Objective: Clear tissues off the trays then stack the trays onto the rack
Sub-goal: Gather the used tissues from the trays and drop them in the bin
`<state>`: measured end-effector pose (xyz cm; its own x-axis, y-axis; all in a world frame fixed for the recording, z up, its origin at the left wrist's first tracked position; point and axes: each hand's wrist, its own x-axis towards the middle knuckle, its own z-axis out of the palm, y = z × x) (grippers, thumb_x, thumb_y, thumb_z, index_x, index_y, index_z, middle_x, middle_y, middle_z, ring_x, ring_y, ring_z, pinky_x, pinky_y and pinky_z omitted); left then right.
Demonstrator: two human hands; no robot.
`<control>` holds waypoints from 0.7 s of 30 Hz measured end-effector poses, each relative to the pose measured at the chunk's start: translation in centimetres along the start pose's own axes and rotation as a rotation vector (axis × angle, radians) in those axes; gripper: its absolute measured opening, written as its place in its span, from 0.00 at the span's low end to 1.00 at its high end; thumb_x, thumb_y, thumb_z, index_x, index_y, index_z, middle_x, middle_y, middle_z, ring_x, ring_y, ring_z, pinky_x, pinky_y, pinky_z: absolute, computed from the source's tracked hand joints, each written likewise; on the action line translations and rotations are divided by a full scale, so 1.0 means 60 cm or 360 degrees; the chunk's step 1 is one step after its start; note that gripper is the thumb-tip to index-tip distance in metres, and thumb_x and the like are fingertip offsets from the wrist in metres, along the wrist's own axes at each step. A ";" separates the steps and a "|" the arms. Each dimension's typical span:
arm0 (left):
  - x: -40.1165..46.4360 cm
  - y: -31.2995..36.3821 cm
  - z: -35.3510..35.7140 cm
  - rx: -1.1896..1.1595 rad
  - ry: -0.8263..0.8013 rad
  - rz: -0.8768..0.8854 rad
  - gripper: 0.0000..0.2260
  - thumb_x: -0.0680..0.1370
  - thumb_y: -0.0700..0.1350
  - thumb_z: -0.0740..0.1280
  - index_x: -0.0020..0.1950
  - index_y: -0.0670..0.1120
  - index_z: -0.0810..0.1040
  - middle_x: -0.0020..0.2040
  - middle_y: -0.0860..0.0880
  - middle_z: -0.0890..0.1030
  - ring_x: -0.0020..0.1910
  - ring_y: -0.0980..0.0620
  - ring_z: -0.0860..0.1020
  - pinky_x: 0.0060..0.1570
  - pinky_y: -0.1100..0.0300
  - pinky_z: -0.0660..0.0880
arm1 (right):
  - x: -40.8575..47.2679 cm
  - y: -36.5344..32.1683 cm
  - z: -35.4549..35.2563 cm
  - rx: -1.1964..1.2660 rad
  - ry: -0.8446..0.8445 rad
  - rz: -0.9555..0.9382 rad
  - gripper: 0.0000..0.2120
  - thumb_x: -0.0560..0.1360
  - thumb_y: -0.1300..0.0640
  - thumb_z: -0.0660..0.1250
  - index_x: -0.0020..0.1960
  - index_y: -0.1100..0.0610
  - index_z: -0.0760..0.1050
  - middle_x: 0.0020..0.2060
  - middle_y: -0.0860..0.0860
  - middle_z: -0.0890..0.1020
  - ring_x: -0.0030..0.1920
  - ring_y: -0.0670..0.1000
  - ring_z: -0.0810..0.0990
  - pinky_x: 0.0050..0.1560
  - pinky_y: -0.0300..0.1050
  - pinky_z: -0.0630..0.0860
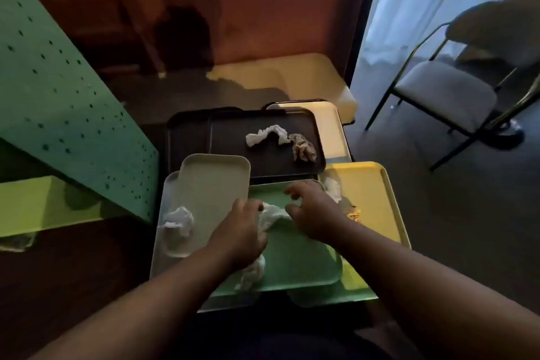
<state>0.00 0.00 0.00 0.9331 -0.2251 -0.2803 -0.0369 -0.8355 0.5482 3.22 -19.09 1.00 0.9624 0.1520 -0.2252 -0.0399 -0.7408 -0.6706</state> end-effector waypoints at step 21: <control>0.063 0.048 -0.084 -0.1609 0.0132 -0.0414 0.10 0.76 0.34 0.70 0.53 0.48 0.81 0.48 0.45 0.84 0.42 0.52 0.79 0.36 0.63 0.75 | -0.003 -0.038 -0.016 0.1127 0.0088 0.0276 0.03 0.80 0.61 0.66 0.51 0.58 0.79 0.43 0.59 0.81 0.40 0.55 0.79 0.41 0.51 0.80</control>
<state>5.21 -0.76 4.49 0.8924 -0.0313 -0.4503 0.4492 -0.0365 0.8927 3.37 -18.07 3.23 0.9378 0.0237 -0.3464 -0.3394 -0.1477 -0.9290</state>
